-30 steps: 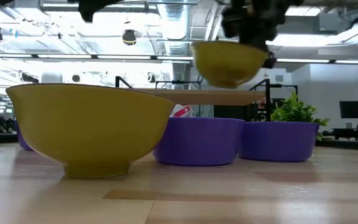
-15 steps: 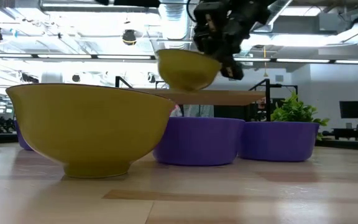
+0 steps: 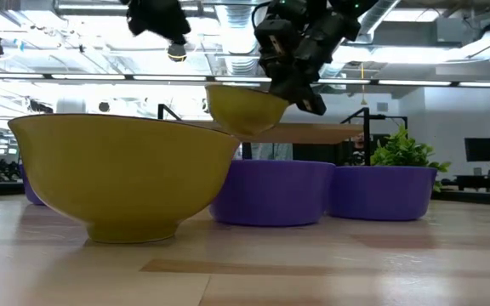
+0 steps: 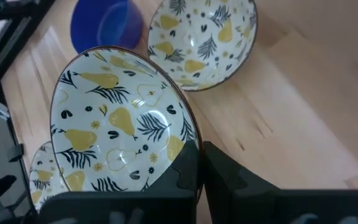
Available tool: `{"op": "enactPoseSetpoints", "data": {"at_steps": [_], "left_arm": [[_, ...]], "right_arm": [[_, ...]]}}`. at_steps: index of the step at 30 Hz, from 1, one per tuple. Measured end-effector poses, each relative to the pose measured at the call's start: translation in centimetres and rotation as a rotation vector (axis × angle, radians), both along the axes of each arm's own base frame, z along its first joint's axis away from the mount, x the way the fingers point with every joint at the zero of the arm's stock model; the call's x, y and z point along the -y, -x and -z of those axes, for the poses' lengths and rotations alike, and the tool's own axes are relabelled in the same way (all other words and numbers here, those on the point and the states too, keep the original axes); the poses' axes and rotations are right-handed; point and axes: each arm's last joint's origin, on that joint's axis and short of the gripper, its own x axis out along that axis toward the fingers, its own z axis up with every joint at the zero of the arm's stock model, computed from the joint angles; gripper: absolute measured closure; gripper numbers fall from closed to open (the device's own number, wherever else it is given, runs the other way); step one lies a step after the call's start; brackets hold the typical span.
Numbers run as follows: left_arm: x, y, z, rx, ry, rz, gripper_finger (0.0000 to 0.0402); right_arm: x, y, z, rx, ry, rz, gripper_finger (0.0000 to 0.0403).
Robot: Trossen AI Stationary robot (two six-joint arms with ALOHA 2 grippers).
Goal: Pick & Place Mini bowls
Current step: Put the right white patterned bowl on the shelf
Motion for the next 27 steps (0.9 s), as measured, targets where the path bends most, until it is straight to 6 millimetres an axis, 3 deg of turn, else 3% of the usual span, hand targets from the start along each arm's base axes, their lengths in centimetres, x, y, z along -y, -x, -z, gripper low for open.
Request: {"op": "enactPoseSetpoints", "data": {"at_steps": [3, 12, 21, 27], "left_arm": [[-1.3, -0.4, 0.0, 0.000, 0.146, -0.032, 0.0245], [-4.9, -2.2, 1.6, -0.039, 0.269, -0.293, 0.0245], [-5.2, -4.8, 3.4, -0.065, 0.324, -0.294, 0.0245], [-5.2, -5.3, 3.8, -0.074, 0.324, -0.292, 0.0245]], "right_arm": [[0.1, 0.0, 0.0, 0.005, 0.018, 0.006, 0.0402], [0.3, -0.3, -0.2, 0.022, 0.069, 0.063, 0.0402], [0.4, -0.4, -0.3, 0.033, 0.086, 0.078, 0.0402], [0.1, -0.4, -0.3, 0.032, 0.082, 0.069, 0.0402]]}}
